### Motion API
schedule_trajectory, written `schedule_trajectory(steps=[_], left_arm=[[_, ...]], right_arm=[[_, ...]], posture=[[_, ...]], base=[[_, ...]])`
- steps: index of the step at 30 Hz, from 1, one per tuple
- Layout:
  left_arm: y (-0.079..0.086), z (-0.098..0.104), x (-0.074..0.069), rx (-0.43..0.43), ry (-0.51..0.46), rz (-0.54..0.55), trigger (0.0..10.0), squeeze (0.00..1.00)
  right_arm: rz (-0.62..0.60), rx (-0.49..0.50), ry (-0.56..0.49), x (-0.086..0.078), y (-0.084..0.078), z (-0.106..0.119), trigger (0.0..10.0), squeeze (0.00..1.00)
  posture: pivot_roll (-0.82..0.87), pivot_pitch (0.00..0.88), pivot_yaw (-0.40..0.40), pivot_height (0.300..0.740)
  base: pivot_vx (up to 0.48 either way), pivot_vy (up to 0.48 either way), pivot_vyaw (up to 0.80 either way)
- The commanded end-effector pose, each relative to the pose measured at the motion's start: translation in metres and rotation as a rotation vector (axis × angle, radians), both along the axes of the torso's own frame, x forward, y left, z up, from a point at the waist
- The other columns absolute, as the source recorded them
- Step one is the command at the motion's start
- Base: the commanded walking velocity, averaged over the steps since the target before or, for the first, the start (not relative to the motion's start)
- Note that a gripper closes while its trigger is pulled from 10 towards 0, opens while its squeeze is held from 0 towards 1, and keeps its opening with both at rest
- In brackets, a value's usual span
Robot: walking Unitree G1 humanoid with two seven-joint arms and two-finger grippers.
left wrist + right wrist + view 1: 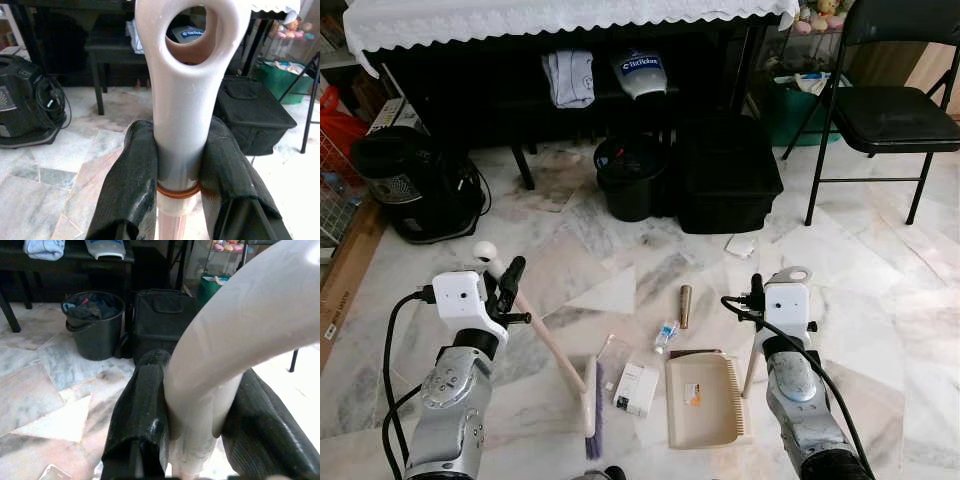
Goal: Sweep floor
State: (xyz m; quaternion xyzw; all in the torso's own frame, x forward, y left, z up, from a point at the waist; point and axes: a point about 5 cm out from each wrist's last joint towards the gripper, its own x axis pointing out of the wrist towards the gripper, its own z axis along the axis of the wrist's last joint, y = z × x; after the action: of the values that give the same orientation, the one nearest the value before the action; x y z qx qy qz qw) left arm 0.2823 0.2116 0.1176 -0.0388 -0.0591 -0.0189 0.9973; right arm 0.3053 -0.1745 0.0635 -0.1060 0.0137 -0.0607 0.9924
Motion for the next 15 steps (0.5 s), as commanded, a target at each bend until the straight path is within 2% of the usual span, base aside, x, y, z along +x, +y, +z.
schedule_trajectory(steps=[1,5,10,15], left_arm=[[0.0077,-0.0085,-0.0042,-0.011,0.043,0.012,10.0,0.00],[0.0095,-0.0110,-0.0056,0.005,0.086,-0.085,10.0,0.00],[0.0127,-0.0104,-0.0073,0.018,0.101,-0.128,10.0,0.00],[0.0067,-0.0134,-0.0102,-0.004,0.155,-0.241,10.0,0.00]], right_arm=[[0.010,-0.015,-0.004,0.0005,0.0001,0.0003,10.0,0.00],[0.009,-0.016,-0.004,0.0013,-0.0001,0.0008,10.0,0.00],[0.009,-0.016,-0.003,0.0013,-0.0004,0.0007,10.0,0.00],[0.009,-0.019,0.005,0.0013,-0.0006,-0.0003,10.0,0.00]], posture=[[0.08,0.154,0.033,0.740],[0.08,0.156,0.031,0.740],[0.08,0.158,0.029,0.740],[0.08,0.160,0.028,0.740]], base=[[0.000,0.000,0.00],[0.000,0.000,0.00],[0.000,0.000,0.00],[0.000,0.000,0.00]])
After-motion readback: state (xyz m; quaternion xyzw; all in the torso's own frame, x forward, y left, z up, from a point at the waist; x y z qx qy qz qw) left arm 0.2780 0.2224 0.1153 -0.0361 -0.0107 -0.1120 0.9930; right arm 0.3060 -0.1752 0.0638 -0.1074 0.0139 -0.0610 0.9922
